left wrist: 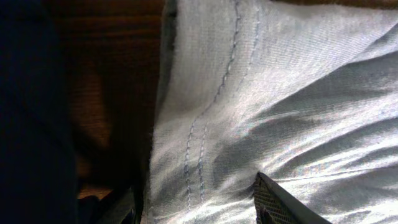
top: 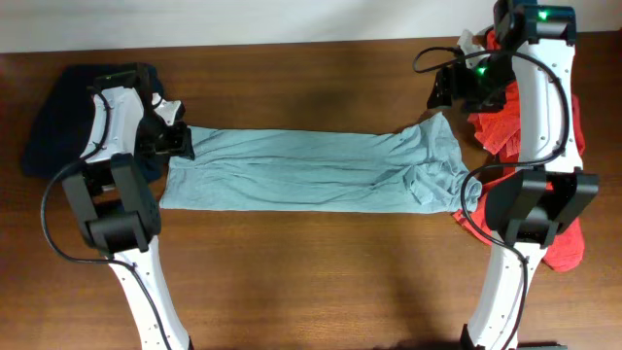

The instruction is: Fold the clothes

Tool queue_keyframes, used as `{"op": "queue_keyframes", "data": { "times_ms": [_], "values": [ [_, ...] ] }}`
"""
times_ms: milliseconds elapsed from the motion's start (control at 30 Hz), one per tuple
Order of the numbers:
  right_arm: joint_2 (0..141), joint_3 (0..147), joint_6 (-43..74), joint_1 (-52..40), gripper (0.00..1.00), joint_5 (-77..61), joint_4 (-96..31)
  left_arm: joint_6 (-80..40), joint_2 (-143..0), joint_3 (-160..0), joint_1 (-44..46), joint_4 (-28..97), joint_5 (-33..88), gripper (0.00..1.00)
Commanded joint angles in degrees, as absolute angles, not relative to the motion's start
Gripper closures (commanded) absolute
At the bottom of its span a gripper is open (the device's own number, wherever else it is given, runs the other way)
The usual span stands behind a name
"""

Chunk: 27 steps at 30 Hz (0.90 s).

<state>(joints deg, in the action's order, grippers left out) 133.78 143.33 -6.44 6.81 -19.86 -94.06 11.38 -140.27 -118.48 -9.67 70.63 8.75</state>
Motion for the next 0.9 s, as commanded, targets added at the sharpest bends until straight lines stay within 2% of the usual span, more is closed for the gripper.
{"op": "queue_keyframes", "data": {
  "times_ms": [0, 200, 267, 333, 467, 500, 867],
  "values": [
    [132.5, 143.9, -7.1, 6.8, 0.21, -20.8, -94.0, 12.3, -144.8, -117.6, -9.8, 70.7, 8.4, 0.43],
    [132.5, 143.9, -7.1, 6.8, 0.21, -20.8, -94.0, 12.3, -145.5, -115.3, -9.8, 70.3, 6.2, 0.43],
    [132.5, 143.9, -7.1, 6.8, 0.21, -20.8, -93.9, 12.3, -145.6, -114.1, -9.8, 69.9, 6.2, 0.47],
    [132.5, 143.9, -7.1, 6.8, 0.21, -20.8, -93.8, 12.3, -146.0, -113.3, -9.5, 69.6, 6.2, 0.58],
    [132.5, 143.9, -7.1, 6.8, 0.21, -20.8, -93.8, 11.4, -147.1, -113.1, -8.8, 69.8, 6.4, 0.94],
    [132.5, 143.9, -7.1, 6.8, 0.21, -20.8, -93.8, 11.2, -147.2, -113.1, -8.5, 69.8, 6.4, 0.99],
    [132.5, 143.9, -7.1, 6.8, 0.21, -20.8, -93.9, 8.6, -145.3, -116.8, -8.5, 71.7, 10.3, 0.99]
  ]
}}
